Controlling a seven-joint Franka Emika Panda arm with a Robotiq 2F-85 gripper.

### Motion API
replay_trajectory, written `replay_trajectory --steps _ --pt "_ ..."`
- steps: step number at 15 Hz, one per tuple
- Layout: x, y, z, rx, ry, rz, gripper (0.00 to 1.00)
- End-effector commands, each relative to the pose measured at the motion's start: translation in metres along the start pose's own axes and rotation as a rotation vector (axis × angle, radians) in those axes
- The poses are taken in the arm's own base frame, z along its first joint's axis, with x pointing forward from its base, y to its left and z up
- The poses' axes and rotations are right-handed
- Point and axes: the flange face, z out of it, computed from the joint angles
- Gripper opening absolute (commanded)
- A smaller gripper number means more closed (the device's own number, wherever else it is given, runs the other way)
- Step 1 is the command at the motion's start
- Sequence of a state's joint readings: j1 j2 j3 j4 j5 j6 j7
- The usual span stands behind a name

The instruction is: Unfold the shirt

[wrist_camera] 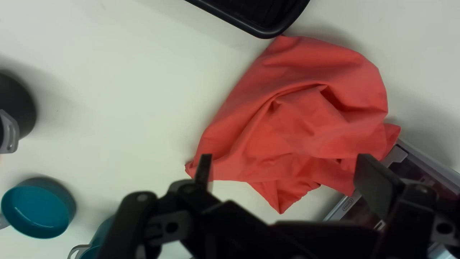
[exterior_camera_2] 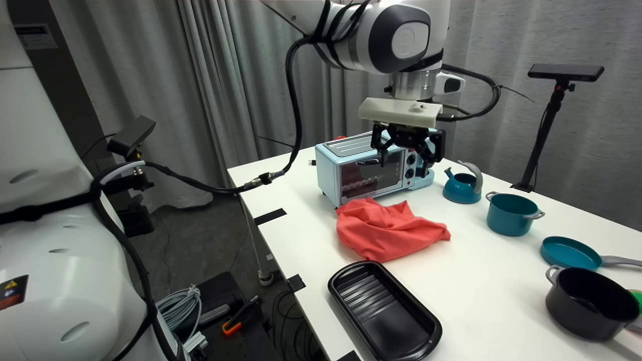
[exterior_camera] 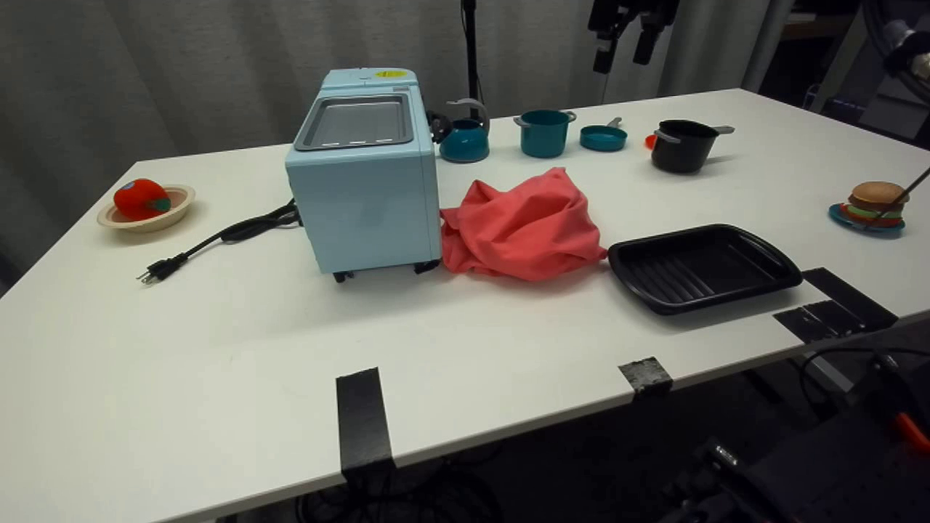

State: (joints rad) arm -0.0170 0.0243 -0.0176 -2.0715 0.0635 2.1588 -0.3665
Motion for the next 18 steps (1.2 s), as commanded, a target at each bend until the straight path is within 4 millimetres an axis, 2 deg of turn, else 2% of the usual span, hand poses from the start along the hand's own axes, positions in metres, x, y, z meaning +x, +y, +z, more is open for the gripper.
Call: replay_trajectory --steps 1,9,12,18 --pt "0.0 0.0 0.0 0.0 -0.001 0.0 1.0" --pt "0.0 0.0 0.0 0.0 -0.001 0.0 1.0" --pt "0.024 -0.002 0.028 0.022 0.006 -0.003 1.0" --pt "0.074 -0.037 0.116 0.086 -0.045 -0.092 1.0"
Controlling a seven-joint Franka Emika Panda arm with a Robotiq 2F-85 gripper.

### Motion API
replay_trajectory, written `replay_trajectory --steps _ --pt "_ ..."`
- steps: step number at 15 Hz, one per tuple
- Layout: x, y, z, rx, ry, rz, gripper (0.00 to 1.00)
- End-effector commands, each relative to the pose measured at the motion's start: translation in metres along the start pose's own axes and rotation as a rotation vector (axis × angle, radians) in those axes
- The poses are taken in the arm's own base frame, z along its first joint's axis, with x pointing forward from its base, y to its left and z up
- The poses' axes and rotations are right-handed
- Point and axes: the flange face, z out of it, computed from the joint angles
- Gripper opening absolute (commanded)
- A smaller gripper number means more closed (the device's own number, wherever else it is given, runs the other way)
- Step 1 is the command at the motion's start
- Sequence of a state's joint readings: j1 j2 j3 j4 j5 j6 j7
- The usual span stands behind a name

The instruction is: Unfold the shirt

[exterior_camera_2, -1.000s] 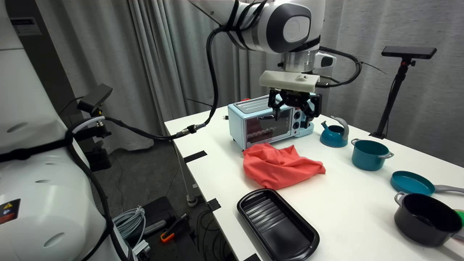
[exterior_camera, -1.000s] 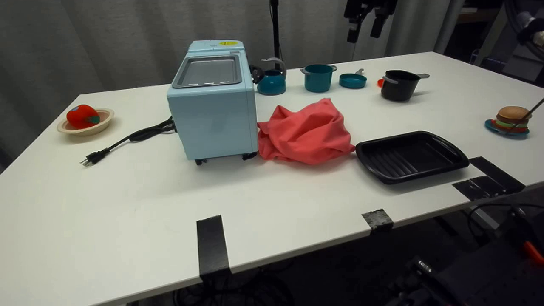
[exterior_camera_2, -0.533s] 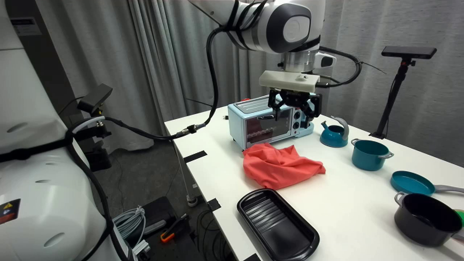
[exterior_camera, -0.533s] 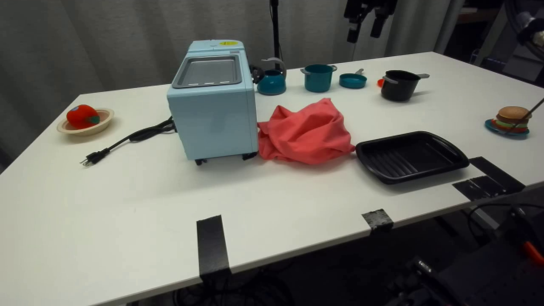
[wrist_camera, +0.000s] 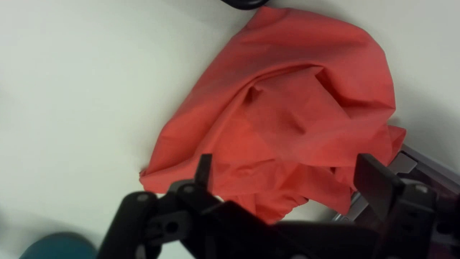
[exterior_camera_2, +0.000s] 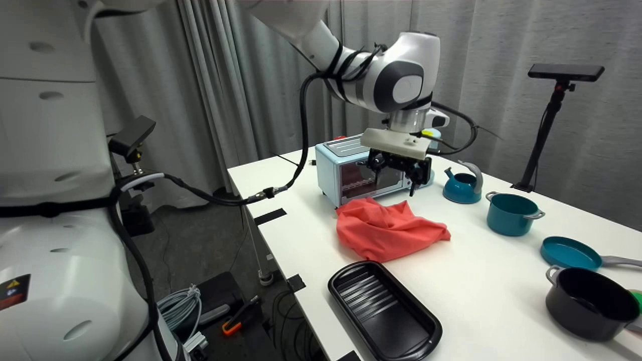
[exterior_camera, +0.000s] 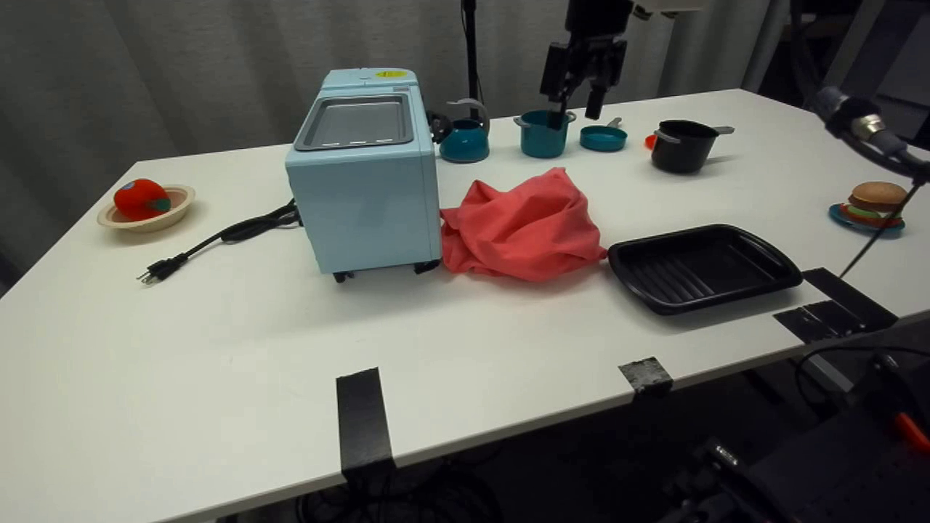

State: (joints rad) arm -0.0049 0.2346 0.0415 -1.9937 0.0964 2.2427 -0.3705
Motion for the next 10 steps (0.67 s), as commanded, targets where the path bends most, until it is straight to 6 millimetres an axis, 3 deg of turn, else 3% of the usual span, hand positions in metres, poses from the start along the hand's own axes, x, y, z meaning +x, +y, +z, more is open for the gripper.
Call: replay_trajectory --steps 1,6,10 --pt "0.041 -0.015 0.044 0.042 -0.017 -0.067 1.0" --pt "0.069 -0.038 0.085 0.094 -0.089 -0.123 1.0" --pt "0.07 -0.049 0.097 0.136 -0.206 -0.142 0.99"
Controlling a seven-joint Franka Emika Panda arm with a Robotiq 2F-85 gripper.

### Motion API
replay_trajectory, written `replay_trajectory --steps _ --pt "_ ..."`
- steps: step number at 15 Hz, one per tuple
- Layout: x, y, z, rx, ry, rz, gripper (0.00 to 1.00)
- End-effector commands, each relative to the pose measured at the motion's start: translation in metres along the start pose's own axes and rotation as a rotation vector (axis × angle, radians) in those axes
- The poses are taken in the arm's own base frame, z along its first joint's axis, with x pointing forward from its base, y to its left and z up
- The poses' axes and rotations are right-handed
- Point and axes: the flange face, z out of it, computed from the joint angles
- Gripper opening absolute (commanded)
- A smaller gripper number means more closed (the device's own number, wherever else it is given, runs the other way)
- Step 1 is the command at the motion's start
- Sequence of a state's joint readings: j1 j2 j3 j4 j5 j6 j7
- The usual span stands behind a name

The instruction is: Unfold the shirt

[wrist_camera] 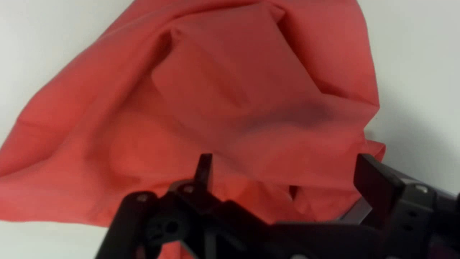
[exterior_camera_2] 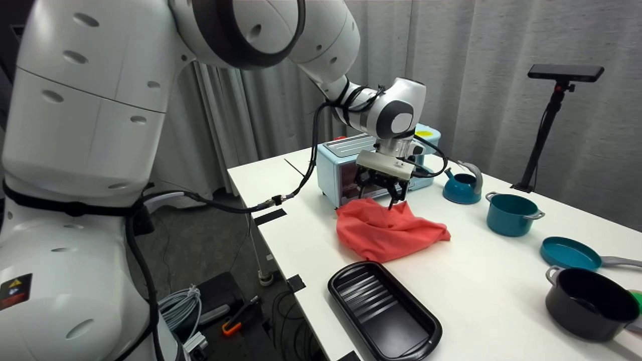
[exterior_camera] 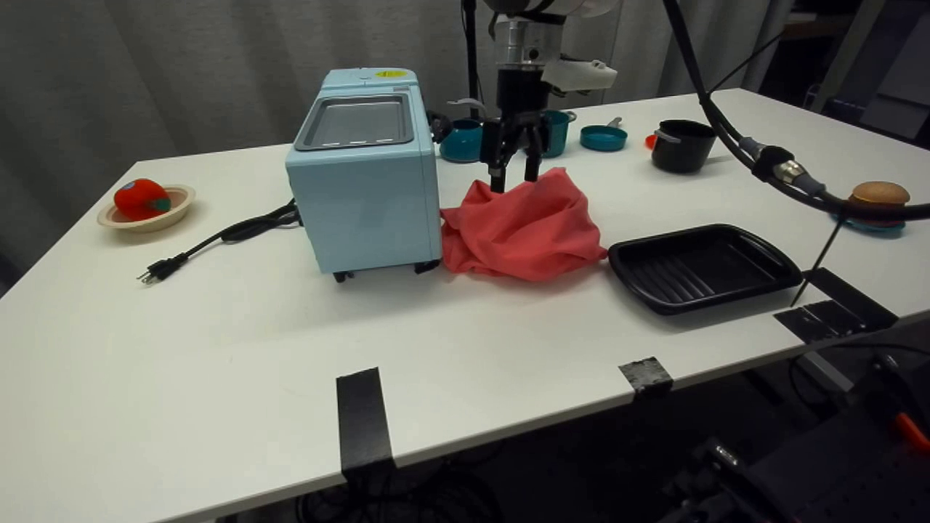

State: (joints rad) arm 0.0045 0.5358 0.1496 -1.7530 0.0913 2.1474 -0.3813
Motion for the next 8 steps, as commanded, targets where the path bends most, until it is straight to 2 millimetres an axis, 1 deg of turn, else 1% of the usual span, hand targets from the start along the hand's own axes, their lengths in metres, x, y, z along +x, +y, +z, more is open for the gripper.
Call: replay_trajectory --steps 1,2,3,4,5,6,8 --pt "0.007 -0.004 0.003 0.041 -0.109 -0.031 0.97" --pt "0.006 -0.004 0.006 0.049 -0.136 -0.035 0.98" --pt "0.005 -0.002 0.007 0.055 -0.164 -0.033 0.96" --pt "0.004 0.003 0.006 0.059 -0.187 -0.031 0.96" --pt "0.003 0.007 0.008 0.055 -0.206 -0.031 0.9" --pt "0.002 0.011 0.008 0.05 -0.219 -0.029 0.7" --pt "0.001 0.019 0.008 0.045 -0.236 -0.019 0.54"
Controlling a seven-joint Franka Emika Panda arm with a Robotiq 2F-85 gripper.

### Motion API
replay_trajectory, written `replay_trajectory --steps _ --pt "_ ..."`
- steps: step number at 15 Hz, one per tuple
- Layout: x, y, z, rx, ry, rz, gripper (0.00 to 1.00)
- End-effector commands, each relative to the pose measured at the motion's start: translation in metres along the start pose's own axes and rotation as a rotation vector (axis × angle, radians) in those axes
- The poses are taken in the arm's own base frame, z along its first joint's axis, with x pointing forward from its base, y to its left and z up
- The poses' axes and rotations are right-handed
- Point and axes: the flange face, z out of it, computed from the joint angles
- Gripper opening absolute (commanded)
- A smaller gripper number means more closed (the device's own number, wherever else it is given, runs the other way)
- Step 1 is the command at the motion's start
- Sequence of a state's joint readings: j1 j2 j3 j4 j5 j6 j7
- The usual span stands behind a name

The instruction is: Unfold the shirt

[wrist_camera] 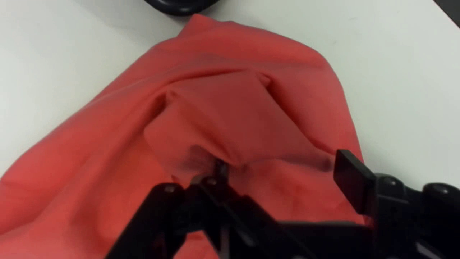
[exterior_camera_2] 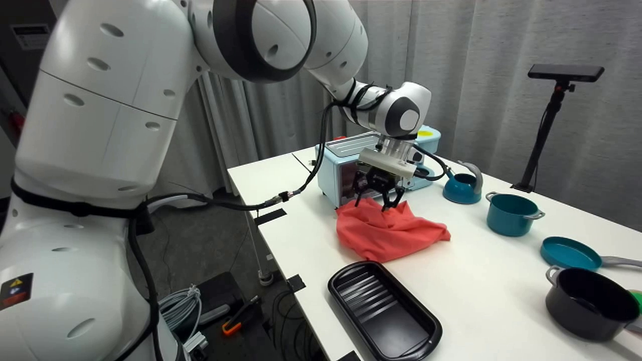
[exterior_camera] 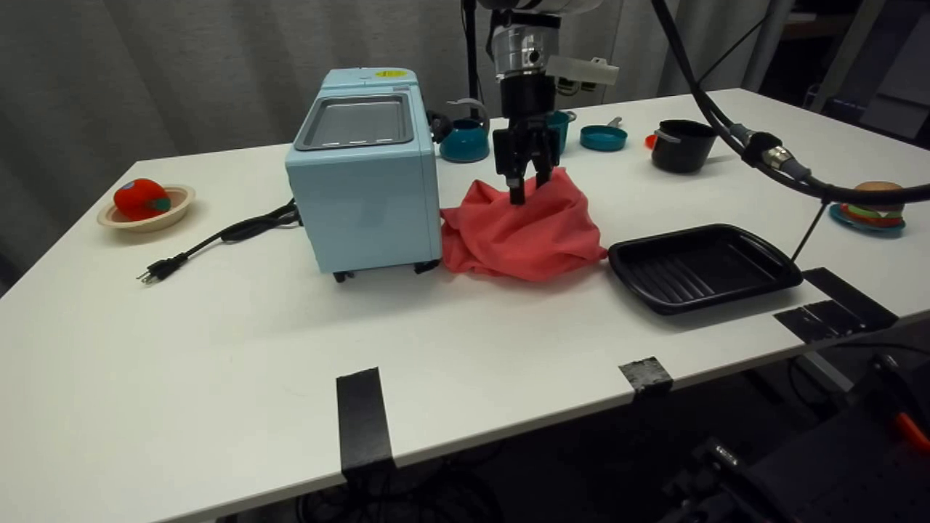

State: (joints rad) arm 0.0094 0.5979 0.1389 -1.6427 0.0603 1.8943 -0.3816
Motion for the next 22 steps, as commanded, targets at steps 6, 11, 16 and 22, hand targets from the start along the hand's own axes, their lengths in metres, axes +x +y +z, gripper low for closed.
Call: replay_trajectory --steps 6,11,16,22 --pt "0.003 0.038 -0.007 -0.009 -0.05 0.049 0.07" --pt "0.002 0.056 -0.04 -0.065 -0.008 0.07 0.0" --pt "-0.01 0.087 -0.107 -0.222 0.063 0.102 0.0" --pt "-0.048 0.152 -0.163 -0.46 0.12 0.266 0.0"
